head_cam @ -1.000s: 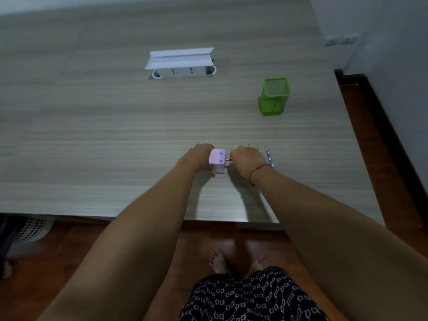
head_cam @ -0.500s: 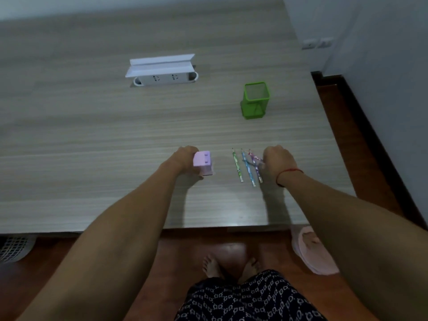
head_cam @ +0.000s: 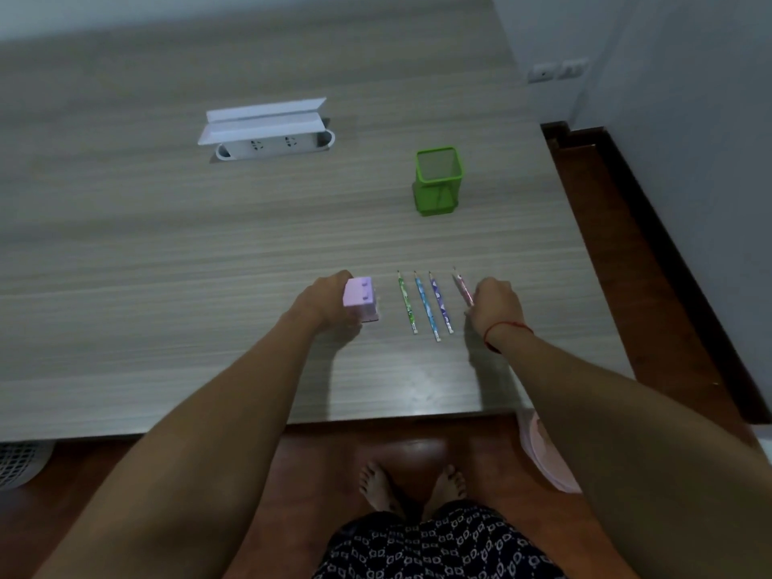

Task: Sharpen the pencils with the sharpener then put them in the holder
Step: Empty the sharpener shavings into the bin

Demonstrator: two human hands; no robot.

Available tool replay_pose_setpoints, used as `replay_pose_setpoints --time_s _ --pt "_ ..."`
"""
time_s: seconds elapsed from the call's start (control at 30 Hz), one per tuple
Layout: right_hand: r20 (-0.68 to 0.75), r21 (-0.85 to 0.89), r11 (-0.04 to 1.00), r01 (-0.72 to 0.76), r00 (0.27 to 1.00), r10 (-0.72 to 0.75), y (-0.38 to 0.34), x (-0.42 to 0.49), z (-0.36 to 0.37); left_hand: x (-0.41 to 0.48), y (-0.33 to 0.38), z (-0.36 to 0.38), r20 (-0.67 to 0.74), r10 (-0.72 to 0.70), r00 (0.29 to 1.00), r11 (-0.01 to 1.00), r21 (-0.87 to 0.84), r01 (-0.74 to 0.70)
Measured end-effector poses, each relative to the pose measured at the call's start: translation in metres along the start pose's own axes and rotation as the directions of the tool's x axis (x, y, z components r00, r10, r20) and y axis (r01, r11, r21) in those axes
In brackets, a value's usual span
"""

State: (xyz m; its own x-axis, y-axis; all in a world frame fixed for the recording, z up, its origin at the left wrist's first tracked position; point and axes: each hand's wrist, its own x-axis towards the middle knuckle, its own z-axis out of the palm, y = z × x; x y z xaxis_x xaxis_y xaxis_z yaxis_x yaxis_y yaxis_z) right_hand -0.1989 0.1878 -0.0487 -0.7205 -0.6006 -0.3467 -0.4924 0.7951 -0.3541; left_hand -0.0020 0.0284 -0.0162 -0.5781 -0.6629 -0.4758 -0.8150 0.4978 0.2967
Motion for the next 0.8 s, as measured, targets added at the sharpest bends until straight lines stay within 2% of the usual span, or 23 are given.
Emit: replay_pose_setpoints --time_s 0.2,0.3,0.4,0.47,0.53,0.67,0.8 --pt "0.01 0.007 1.0 -0.007 1.0 0.007 0.003 0.001 0.003 0.0 0.0 0.002 -0.001 -0.007 1.0 0.999 -0.046 0.007" --pt "-0.004 0.053 0.999 0.008 1.0 -0.008 -0.008 -0.002 -0.002 0.0 0.0 0.001 0.009 -0.014 1.0 1.0 -0.016 0.014" --pt "0.059 0.129 0.979 0.157 0.984 -0.166 -0.037 -0.01 -0.002 0.001 0.0 -0.002 0.034 -0.022 0.999 0.999 0.051 0.02" --pt "0.154 0.165 0.943 0.289 0.937 -0.314 -0.058 -0.018 0.007 0.002 -0.001 -0.005 0.033 -0.023 0.999 0.996 0.088 0.02" --pt "0.228 0.203 0.912 0.356 0.889 -0.398 -0.074 -0.025 0.021 0.002 -0.005 -0.007 0.018 -0.02 1.0 0.995 0.101 0.018" --pt "0.288 0.213 0.903 0.372 0.86 -0.422 -0.09 -0.029 0.047 -0.001 -0.019 -0.012 -0.001 -0.017 1.0 0.995 0.1 0.017" --pt "0.247 0.222 0.897 0.383 0.867 -0.432 -0.104 -0.028 0.063 -0.01 -0.035 -0.015 -0.026 -0.043 0.999 0.993 0.111 0.046"
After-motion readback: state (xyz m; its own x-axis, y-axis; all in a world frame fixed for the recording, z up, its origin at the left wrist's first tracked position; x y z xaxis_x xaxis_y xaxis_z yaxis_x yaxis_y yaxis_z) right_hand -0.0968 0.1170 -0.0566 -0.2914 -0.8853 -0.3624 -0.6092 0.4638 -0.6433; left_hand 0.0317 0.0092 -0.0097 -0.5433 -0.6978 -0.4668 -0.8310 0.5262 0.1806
